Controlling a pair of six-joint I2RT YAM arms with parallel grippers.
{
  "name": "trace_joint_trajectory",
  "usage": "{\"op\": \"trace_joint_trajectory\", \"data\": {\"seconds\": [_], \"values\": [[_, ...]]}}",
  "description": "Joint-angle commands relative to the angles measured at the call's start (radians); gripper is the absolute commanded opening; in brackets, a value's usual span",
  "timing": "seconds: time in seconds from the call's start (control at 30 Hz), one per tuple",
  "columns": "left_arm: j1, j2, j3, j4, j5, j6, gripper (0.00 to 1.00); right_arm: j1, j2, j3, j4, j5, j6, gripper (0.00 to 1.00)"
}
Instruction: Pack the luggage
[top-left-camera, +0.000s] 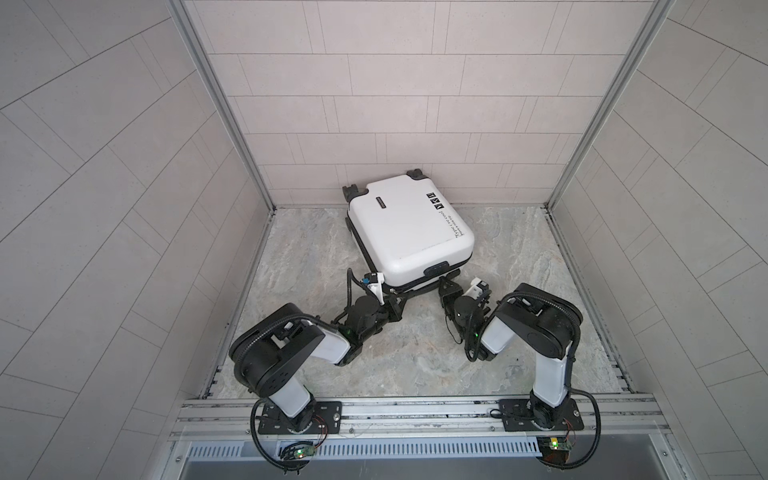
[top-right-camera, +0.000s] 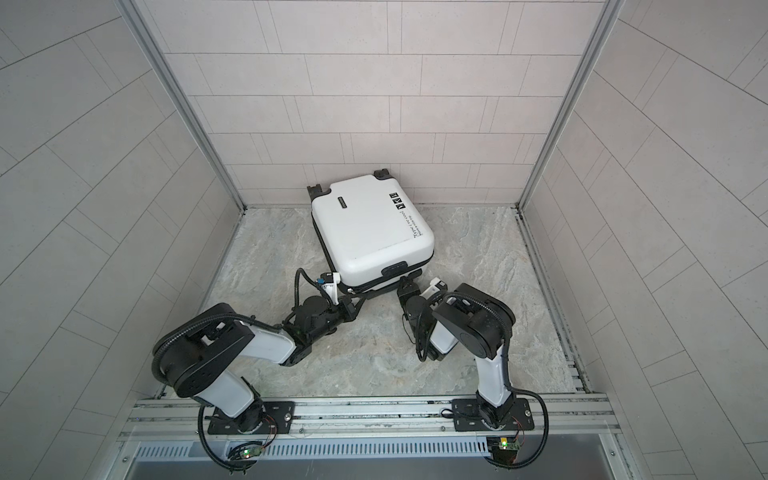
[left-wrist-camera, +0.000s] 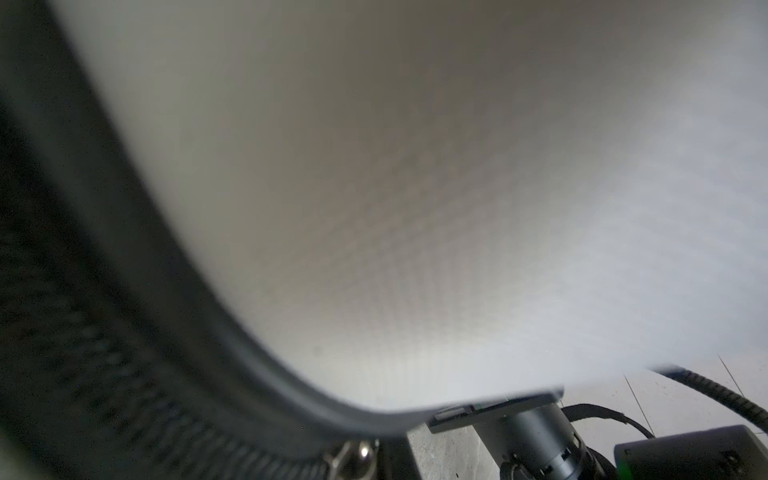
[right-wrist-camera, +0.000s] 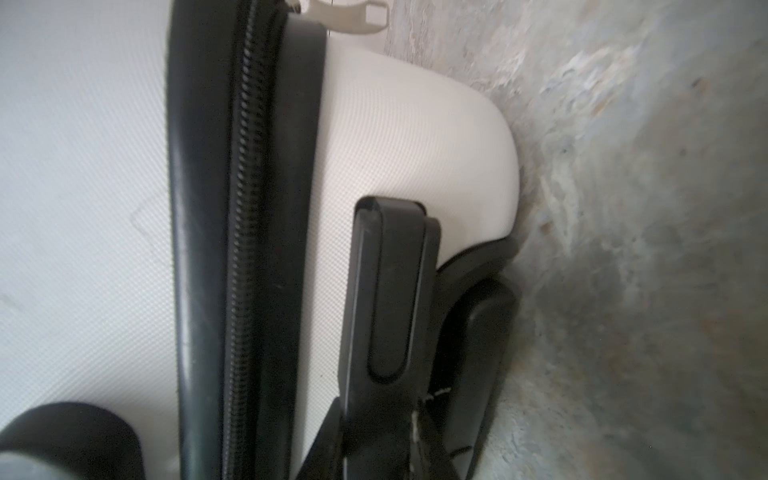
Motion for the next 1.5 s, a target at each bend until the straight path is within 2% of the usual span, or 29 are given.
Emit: {"op": "trace_joint_trajectory", "data": {"seconds": [0.0, 0.23, 0.57, 0.77, 1.0, 1.13, 1.2, 1.33, 1.4, 1.47], "values": [[-0.053, -0.059, 0.057, 0.218, 0.048, 0.076, 0.00, 0.123, 0.012, 0.011, -0.034, -0.272, -0.072, 0.00], [-0.063, -0.163, -0.026, 0.171, -0.100, 0.164, 0.00, 0.122, 0.017, 0.012, -0.020, -0.272, -0.078, 0.00], [-0.197, -0.283, 0.075, -0.215, -0.229, 0.453, 0.00, 0.126, 0.030, 0.039, -0.039, -0.283, -0.073, 0.00], [-0.241, -0.235, 0.166, -0.289, -0.211, 0.511, 0.00, 0.155, 0.061, 0.073, -0.039, -0.279, -0.064, 0.00], [-0.253, -0.149, 0.226, -0.270, -0.182, 0.503, 0.00, 0.177, 0.085, 0.091, -0.032, -0.272, -0.060, 0.00], [-0.253, -0.164, 0.224, -0.305, -0.194, 0.506, 0.00, 0.160, 0.079, 0.049, -0.008, -0.260, -0.065, 0.00], [-0.253, -0.192, 0.213, -0.340, -0.209, 0.509, 0.08, 0.138, 0.079, 0.023, 0.004, -0.265, -0.061, 0.00], [-0.255, -0.285, 0.184, -0.445, -0.252, 0.505, 0.55, 0.087, 0.080, -0.023, 0.031, -0.286, -0.058, 0.00], [-0.261, -0.345, 0.182, -0.524, -0.268, 0.513, 0.67, 0.070, 0.082, -0.039, 0.039, -0.294, -0.057, 0.00], [-0.271, -0.413, 0.193, -0.629, -0.284, 0.526, 0.72, 0.056, 0.085, -0.050, 0.043, -0.302, -0.058, 0.00]]}}
